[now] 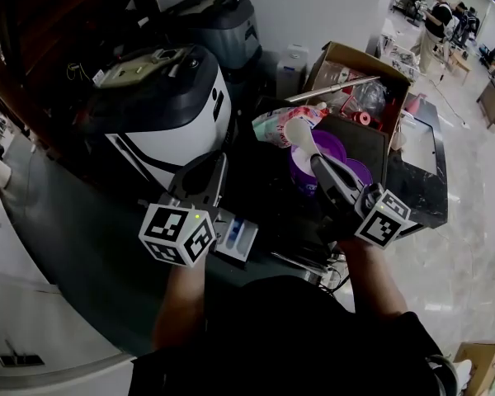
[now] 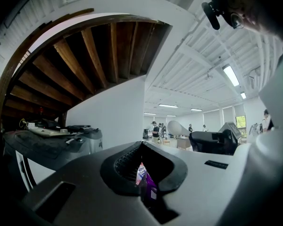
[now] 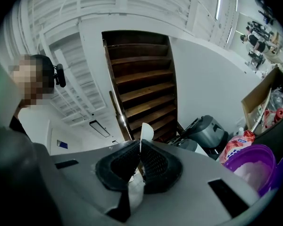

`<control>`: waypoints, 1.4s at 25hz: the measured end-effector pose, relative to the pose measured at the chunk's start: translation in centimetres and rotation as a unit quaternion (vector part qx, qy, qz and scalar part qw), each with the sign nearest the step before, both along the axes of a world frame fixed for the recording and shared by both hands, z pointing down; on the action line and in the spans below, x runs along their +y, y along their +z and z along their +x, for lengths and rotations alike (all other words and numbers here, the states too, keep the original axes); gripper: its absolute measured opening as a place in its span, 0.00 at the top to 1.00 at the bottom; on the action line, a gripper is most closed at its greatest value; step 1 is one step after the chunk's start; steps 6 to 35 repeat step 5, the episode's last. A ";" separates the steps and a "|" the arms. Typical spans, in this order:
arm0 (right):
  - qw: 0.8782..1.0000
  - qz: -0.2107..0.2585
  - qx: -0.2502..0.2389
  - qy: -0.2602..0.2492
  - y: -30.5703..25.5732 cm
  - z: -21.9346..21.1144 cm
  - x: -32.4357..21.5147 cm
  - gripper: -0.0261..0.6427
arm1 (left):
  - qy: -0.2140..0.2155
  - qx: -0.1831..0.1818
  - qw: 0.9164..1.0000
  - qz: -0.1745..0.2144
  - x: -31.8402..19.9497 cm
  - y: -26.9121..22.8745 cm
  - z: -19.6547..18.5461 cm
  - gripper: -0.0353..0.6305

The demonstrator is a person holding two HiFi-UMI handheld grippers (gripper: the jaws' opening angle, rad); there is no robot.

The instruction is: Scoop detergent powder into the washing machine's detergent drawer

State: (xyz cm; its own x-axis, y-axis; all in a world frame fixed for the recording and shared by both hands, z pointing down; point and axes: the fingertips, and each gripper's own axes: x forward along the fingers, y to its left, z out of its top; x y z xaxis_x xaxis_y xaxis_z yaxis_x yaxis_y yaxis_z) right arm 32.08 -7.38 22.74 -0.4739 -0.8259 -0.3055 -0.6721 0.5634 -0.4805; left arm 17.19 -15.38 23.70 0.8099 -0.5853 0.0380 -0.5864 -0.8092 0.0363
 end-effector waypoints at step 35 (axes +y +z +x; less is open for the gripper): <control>1.000 -0.002 0.007 0.002 0.3 -0.1 -0.2 0.93 | 0.000 -0.001 1.000 -0.005 0.0 0.5 -0.1 0.94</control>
